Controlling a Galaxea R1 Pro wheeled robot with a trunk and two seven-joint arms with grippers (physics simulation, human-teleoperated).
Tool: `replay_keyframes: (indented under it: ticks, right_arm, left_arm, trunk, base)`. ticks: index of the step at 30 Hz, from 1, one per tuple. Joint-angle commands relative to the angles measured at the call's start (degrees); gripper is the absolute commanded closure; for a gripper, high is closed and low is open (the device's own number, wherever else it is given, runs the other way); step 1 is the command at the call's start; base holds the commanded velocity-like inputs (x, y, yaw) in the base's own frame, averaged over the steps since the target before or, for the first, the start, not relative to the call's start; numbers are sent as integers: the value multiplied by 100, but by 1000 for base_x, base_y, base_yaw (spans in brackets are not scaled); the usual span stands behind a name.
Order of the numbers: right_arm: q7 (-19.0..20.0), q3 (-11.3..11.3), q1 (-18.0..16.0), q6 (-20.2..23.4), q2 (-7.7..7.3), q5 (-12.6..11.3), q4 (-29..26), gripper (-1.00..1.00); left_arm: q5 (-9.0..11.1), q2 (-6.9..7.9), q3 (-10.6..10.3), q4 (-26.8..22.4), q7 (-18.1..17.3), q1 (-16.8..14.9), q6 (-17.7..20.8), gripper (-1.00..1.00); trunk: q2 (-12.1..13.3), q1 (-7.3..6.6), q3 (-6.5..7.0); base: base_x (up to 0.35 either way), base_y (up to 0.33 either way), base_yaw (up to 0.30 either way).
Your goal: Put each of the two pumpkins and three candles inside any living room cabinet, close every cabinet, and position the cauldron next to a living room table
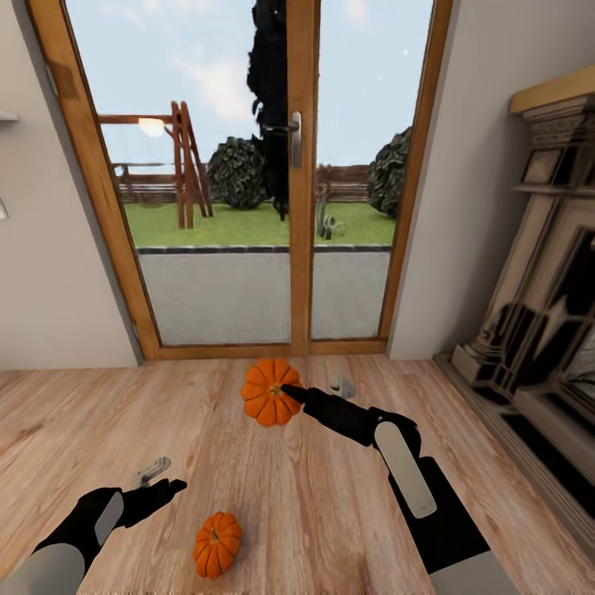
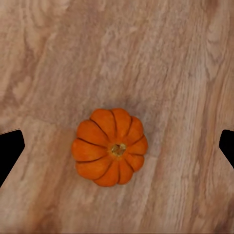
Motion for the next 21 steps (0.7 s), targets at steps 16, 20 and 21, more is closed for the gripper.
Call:
replay_keyframes:
  ticks: [16, 20, 21]
  right_arm:
    - [-32, 15, 9, -10, 12, -23, 3, 100]
    - [-27, 16, 8, -7, 13, -23, 5, 100]
    - [-24, 12, 7, -4, 8, -23, 3, 100]
  left_arm:
    - [6, 29, 3, -6, -576, 0, 49, -100]
    - [6, 56, 3, -4, -630, 0, 59, -100]
    - [6, 58, 4, -4, -634, 0, 70, -100]
  trunk:
    - [-22, 41, -355]
    - [-27, 51, -444]
    - [-29, 54, -466]
  base:
    - [0, 0, 0]
    - [0, 0, 0]
    - [0, 0, 0]
